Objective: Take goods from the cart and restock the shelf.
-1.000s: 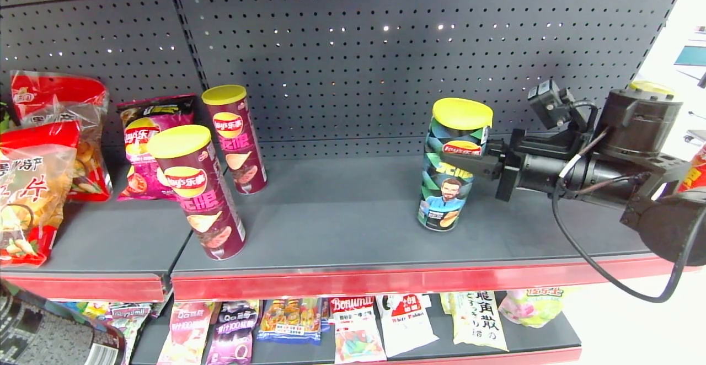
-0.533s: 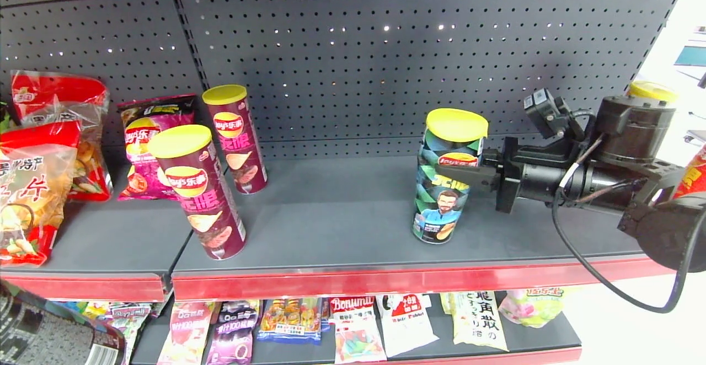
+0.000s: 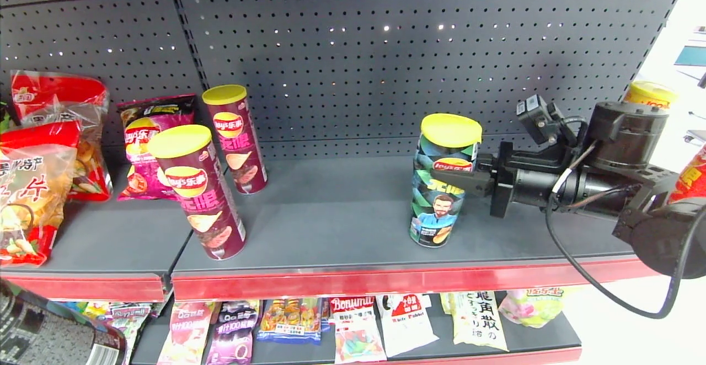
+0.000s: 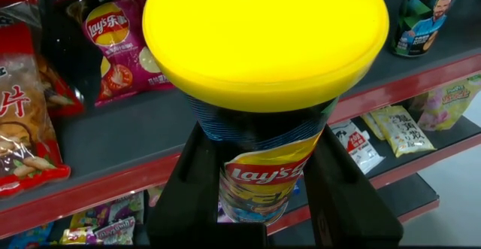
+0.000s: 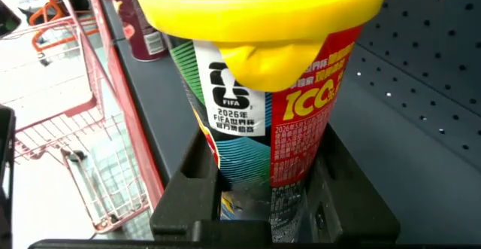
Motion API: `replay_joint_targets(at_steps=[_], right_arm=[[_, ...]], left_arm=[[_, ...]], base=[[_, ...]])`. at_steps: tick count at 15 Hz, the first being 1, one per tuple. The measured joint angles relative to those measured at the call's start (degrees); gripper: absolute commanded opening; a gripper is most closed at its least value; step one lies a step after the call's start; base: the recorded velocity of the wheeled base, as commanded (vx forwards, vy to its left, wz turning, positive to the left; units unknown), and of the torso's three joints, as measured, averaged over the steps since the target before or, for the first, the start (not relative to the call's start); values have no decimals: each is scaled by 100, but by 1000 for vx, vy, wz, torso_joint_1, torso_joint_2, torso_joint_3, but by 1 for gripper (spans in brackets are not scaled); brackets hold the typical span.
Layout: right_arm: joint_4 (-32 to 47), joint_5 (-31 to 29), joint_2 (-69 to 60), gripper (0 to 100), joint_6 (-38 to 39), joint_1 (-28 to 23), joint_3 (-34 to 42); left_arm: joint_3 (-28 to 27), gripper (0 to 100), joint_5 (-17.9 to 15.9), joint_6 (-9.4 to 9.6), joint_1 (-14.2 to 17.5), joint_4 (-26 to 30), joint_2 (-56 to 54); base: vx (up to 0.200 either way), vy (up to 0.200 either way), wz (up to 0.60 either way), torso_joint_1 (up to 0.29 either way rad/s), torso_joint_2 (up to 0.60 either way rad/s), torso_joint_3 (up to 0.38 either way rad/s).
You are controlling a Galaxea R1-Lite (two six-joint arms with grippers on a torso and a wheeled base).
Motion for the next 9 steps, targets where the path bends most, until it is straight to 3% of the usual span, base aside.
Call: replay_joint_targets(at_steps=[9], right_arm=[[0,11,-124,0,27,205,197]], left_arm=[[-9,0,11,-2,0,0,-9]], base=[[0,0,0,0,0,0]])
